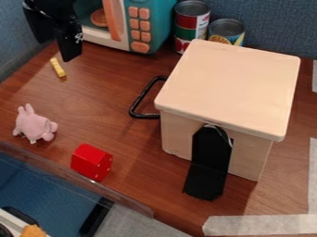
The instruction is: Take the handle and open the drawer
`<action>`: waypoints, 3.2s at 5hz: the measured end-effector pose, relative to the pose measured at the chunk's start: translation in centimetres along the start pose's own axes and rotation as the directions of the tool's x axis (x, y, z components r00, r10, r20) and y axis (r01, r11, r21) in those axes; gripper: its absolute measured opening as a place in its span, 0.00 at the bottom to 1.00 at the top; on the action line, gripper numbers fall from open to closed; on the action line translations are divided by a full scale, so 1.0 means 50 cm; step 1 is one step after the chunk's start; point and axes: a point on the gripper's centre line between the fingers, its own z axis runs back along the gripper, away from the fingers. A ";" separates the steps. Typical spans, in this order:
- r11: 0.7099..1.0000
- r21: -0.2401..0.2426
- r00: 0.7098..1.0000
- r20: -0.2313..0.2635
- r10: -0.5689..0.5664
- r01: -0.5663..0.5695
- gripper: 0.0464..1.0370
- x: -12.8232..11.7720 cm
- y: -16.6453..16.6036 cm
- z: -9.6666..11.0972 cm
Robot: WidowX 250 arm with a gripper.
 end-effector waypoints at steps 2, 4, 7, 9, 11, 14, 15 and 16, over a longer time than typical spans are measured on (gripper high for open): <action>0.991 -0.090 0.995 -0.003 0.098 -0.097 0.96 0.018 -0.035 -0.034; 0.955 -0.189 0.973 -0.018 0.228 -0.227 0.96 0.066 -0.108 -0.084; 0.935 -0.229 0.963 -0.067 0.262 -0.271 0.96 0.107 -0.177 -0.172; 0.941 -0.193 0.960 -0.097 0.263 -0.277 0.61 0.102 -0.188 -0.207; 0.948 -0.158 0.957 -0.131 0.258 -0.277 0.12 0.083 -0.163 -0.208; 0.953 -0.086 0.946 -0.180 0.271 -0.290 0.09 0.031 -0.022 -0.212; 0.953 -0.085 0.942 -0.199 0.269 -0.290 0.09 0.021 -0.007 -0.219; 0.959 -0.072 0.944 -0.207 0.256 -0.275 0.09 0.019 -0.004 -0.218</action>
